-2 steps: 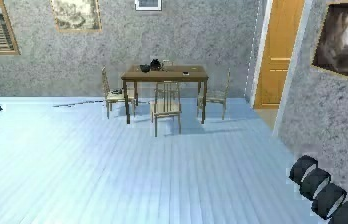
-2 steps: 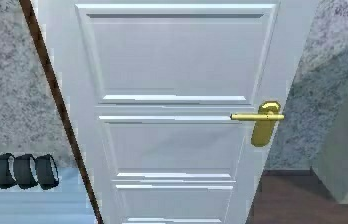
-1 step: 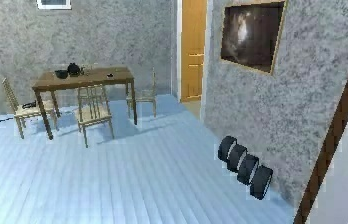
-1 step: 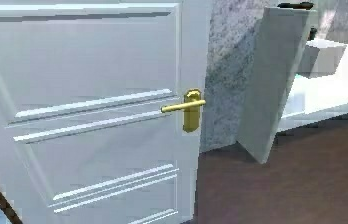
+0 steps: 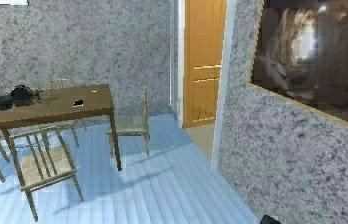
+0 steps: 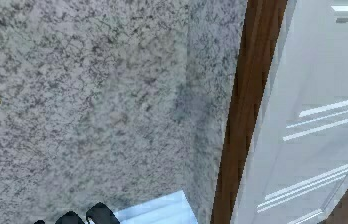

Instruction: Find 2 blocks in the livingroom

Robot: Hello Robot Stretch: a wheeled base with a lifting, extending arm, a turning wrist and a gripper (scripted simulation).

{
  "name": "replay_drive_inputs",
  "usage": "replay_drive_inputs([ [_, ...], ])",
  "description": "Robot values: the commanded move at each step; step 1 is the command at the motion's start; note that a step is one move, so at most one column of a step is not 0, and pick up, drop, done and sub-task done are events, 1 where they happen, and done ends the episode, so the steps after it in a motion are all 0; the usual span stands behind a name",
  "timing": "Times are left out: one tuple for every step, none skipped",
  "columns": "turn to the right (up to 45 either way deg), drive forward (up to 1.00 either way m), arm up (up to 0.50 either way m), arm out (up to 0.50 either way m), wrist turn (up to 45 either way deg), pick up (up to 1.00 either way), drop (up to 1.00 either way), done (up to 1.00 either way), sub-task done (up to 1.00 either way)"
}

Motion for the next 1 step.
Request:
replay_drive_inputs([
  [3.0, 0.0, 0.0, 0.0, 0.0, 0.0, 0.0, 0.0, 0.0],
])
